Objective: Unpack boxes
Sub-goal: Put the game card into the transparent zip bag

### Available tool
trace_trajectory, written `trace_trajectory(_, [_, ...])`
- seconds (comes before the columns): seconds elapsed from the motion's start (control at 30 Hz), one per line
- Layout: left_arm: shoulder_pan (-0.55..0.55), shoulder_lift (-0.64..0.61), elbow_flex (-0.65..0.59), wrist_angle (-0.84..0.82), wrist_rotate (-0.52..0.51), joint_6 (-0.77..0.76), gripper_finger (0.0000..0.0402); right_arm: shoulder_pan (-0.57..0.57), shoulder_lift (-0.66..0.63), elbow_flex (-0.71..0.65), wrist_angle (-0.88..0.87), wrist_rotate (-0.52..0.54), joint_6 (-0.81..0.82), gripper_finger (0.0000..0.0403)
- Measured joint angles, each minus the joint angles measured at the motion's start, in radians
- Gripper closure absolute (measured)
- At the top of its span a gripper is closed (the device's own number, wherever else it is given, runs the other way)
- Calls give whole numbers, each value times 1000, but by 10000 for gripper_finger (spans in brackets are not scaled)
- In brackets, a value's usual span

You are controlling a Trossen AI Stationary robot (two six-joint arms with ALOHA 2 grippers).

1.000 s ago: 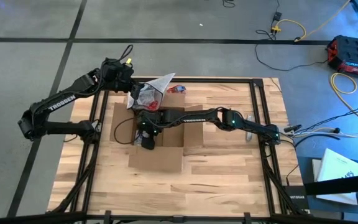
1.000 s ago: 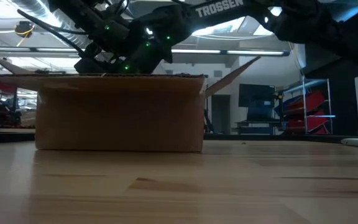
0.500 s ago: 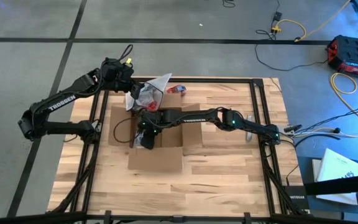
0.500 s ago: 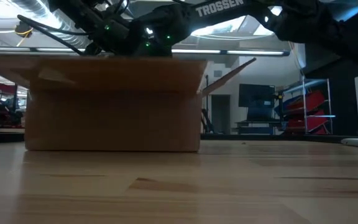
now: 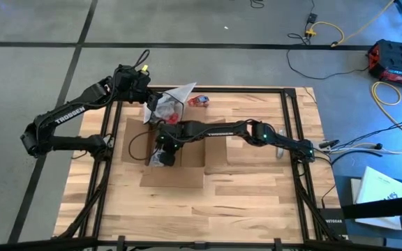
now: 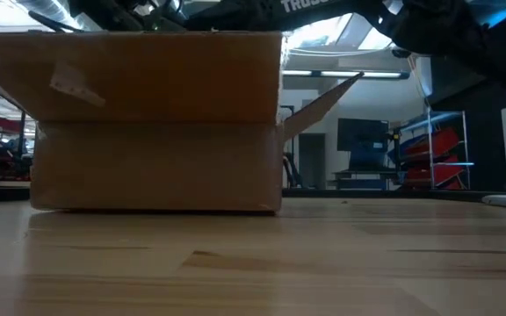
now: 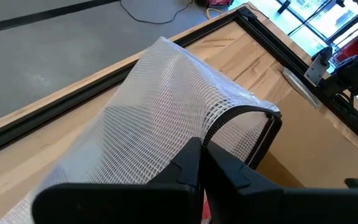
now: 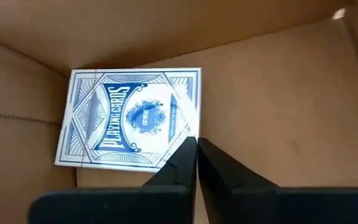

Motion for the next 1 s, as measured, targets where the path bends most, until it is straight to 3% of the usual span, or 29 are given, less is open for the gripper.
trace_trajectory(0.27, [0,0,0,5,0,0,402,0,-7,16,-33,-5,-21,402])
trace_trajectory(0.53, [0,0,0,5,0,3,402,1,-10,16,-17,-112,-270,363])
trace_trajectory(0.63, [0,0,0,4,0,3,402,2,-10,18,-24,-139,-430,319])
trace_trajectory(0.77, [0,0,0,2,0,3,402,14,-11,18,10,-76,-633,238])
trace_trajectory(0.87, [0,0,0,-2,0,3,402,24,-11,18,68,-3,-714,168])
trace_trajectory(1.0, [0,0,0,-5,0,3,402,29,-12,18,90,11,-788,69])
